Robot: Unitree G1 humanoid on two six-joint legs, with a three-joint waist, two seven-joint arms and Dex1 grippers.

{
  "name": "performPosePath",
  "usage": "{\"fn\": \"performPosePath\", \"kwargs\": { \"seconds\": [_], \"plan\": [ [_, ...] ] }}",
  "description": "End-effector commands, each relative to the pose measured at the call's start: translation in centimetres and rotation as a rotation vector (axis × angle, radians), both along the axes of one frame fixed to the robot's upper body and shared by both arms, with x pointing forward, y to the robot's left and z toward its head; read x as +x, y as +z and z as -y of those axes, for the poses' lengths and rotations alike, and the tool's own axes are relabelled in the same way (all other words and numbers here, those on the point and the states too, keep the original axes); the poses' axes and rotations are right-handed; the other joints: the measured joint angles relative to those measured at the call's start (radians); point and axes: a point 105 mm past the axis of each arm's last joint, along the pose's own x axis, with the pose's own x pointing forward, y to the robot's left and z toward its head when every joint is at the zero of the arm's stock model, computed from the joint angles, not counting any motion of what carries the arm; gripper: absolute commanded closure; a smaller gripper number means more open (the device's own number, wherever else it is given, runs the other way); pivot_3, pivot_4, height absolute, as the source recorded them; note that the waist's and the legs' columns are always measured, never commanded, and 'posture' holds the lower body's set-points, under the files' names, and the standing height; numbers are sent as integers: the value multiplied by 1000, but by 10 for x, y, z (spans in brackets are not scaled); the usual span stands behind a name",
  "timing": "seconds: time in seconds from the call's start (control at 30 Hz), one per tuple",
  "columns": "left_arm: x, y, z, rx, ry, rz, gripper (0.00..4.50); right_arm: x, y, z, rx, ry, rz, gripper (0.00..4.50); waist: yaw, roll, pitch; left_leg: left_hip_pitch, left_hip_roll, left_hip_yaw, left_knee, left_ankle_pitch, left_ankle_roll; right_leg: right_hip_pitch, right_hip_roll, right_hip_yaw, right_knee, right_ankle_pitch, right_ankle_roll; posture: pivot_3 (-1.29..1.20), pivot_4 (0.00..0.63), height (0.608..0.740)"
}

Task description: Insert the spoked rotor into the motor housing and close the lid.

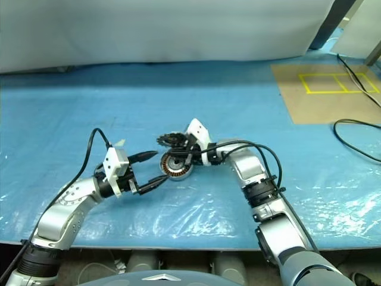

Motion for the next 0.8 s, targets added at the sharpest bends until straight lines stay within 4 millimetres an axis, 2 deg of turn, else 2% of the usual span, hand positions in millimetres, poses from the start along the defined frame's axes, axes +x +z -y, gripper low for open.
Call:
{"fn": "performPosePath", "kwargs": {
  "seconds": [0.03,0.17,0.3,0.57,0.73,0.8],
  "plan": [
    [-3,6,1,-13,-14,26,0,-6,-5,-1,-61,42,60,4451,0,0,0,0,0,0,0,0,0,0,0,0,0,0,0,0,150,740],
    [-3,6,1,-10,-12,28,0,-3,-33,7,-205,25,108,4451,-1,0,0,0,0,0,0,0,0,0,0,0,0,0,0,0,150,740],
    [-4,6,1,-11,-12,27,0,-2,-52,13,-312,38,153,4451,-3,0,0,2,0,0,0,0,0,2,0,0,0,-2,-3,0,150,740],
    [-4,7,1,-9,-12,29,0,-6,-72,24,-465,110,218,4451,-1,0,-1,10,0,0,1,0,0,9,-1,1,0,-2,-3,0,150,740],
    [-3,8,3,-10,-18,30,0,-5,-52,15,-314,73,162,4451,0,1,-1,8,0,0,1,0,0,9,-1,1,-1,-2,-3,0,150,740],
    [-2,8,3,-13,-19,32,0,2,-22,9,-148,28,132,4451,-1,1,-1,7,0,0,1,0,0,8,-1,1,-2,-2,-3,0,150,740]
  ]
}}
